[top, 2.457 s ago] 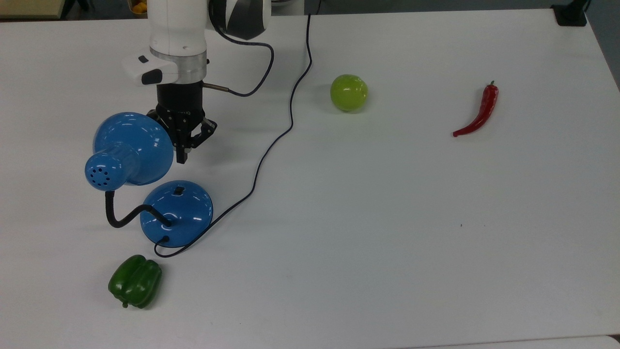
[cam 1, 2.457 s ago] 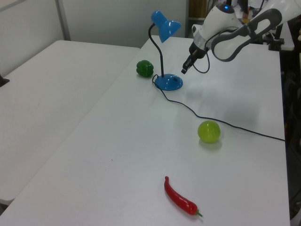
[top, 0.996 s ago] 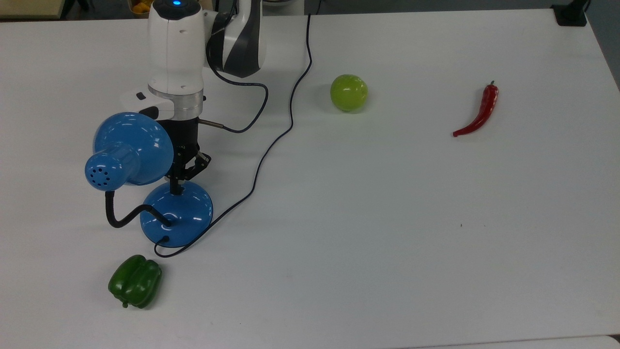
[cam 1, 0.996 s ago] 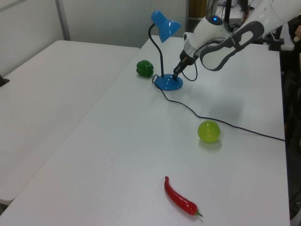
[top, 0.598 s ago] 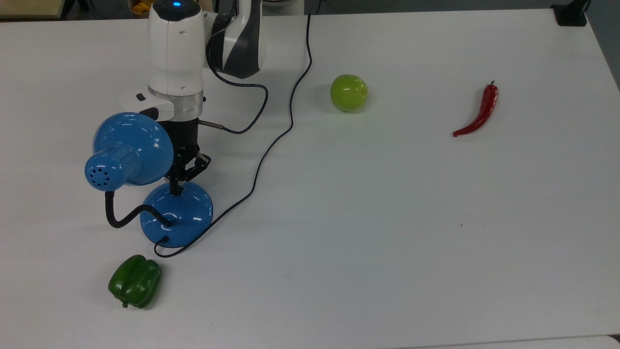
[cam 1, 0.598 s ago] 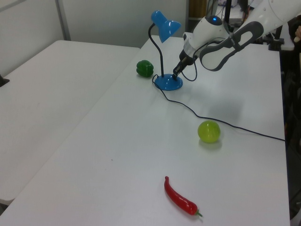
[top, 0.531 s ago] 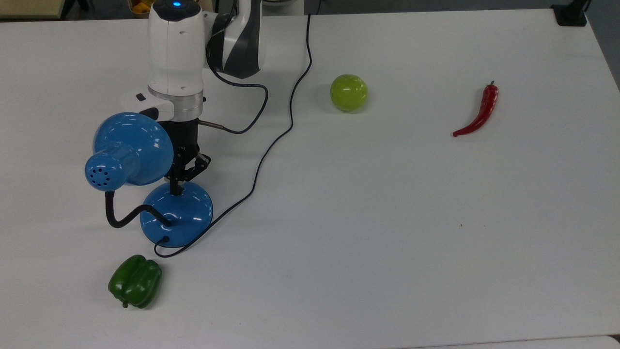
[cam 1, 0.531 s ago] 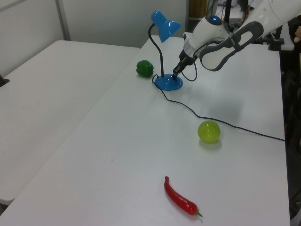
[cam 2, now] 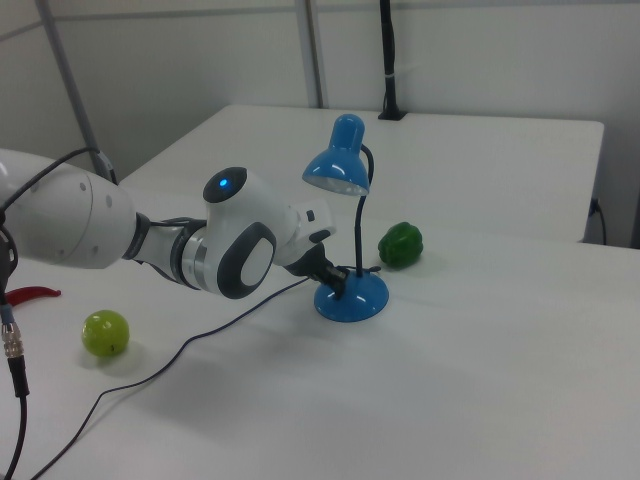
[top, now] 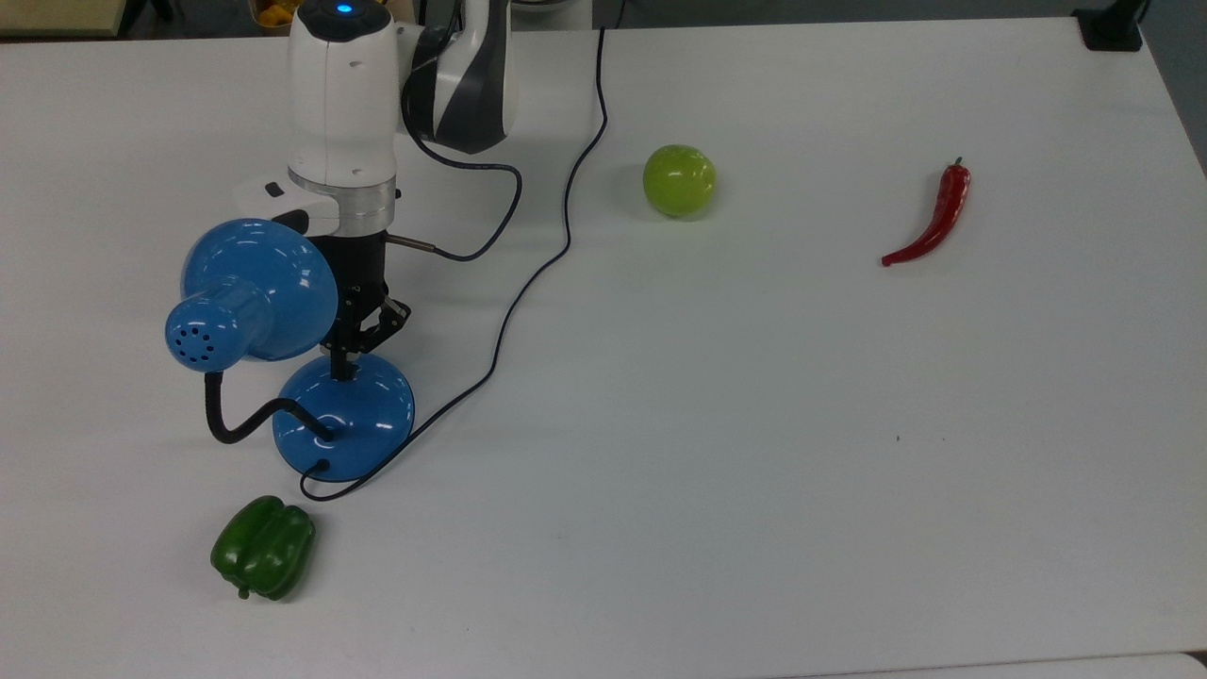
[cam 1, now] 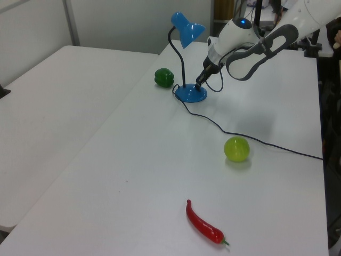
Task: Turn on desk lamp
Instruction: 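Press down on the switch on the blue lamp base with the gripper, then lift the gripper up off the lamp base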
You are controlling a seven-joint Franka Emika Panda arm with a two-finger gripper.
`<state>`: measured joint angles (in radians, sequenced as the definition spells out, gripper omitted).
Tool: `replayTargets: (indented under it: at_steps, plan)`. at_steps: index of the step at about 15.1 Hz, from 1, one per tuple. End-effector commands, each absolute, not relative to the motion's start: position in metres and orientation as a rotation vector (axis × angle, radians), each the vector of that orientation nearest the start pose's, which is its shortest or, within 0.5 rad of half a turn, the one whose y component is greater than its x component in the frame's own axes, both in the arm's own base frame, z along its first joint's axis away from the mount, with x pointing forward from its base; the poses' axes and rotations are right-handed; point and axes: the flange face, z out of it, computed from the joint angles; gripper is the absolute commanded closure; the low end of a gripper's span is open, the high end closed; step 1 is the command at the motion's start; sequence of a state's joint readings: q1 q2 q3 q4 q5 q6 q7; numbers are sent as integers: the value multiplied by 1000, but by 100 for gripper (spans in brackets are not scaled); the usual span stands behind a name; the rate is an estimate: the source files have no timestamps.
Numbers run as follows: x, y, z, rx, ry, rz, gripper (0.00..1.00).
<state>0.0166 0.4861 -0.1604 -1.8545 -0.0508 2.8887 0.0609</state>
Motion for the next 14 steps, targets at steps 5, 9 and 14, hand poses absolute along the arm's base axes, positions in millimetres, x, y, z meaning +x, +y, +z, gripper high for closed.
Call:
replayTargets:
  at_steps: [5, 9, 14]
  plan:
    - [683, -84, 308, -3139, 189, -885, 100]
    - [683, -86, 305, -3144, 191, -876, 100]
    - [677, -90, 323, -3135, 201, -896, 100]
